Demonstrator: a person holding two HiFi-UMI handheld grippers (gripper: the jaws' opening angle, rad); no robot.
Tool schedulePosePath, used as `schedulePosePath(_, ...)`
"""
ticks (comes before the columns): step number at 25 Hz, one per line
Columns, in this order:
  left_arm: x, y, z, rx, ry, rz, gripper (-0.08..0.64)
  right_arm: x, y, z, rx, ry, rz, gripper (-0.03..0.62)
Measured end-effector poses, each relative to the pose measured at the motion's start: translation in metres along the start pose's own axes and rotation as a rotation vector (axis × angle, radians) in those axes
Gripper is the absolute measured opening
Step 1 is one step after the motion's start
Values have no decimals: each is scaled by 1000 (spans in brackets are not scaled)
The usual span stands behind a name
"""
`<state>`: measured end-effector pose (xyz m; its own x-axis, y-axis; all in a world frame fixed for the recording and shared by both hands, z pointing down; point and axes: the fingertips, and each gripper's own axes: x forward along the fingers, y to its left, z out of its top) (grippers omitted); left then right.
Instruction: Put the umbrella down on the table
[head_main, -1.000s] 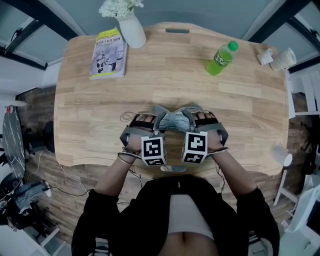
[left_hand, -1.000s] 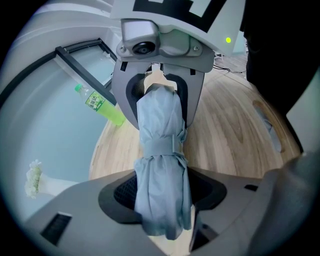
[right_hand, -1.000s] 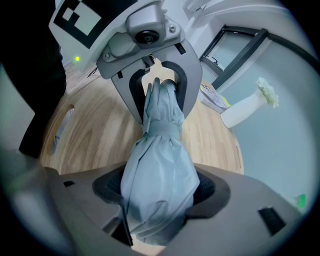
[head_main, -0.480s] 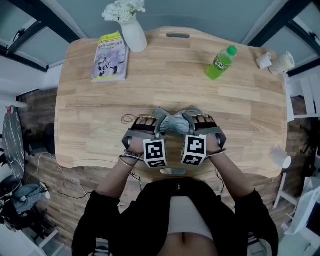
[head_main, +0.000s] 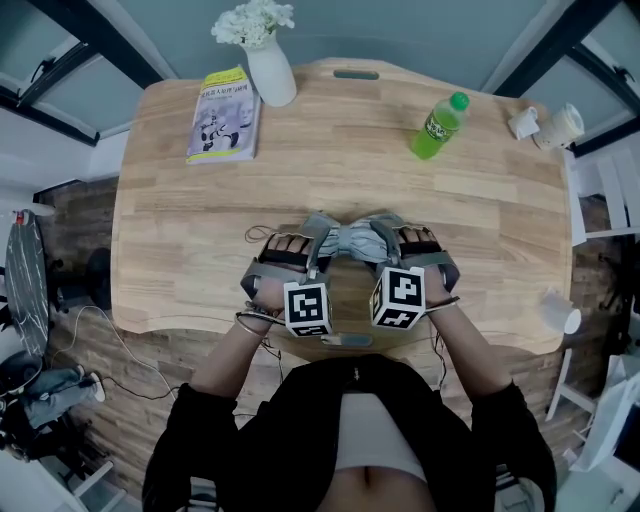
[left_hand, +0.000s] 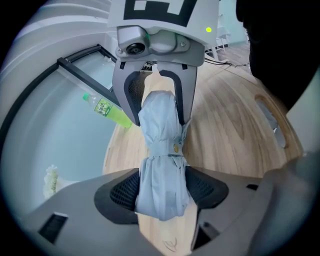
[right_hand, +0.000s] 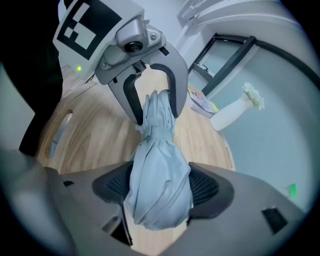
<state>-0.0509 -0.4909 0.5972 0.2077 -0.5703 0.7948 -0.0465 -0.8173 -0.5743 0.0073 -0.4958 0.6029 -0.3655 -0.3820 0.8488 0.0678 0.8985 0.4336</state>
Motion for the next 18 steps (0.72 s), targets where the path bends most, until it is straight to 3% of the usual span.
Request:
schedulePosePath(6, -21, 12, 0, -17, -31, 64, 287, -18, -4, 5, 30, -42, -57, 337)
schedulePosePath(10, -33, 14, 1, -59, -57, 123, 244, -31, -1, 11, 102, -93, -90, 336)
schedulePosePath(11, -37, 18, 1, -94, -73, 147, 241, -35, -3, 13, 129, -110, -106, 336)
schedulePosePath(14, -55, 31, 4, -256, -147, 230, 142, -54, -13, 21, 257, -202, -184, 306)
schedulePosePath(18, -71, 39, -1, -402, -169, 303, 132, -84, -26, 34, 370, -312, -321, 243)
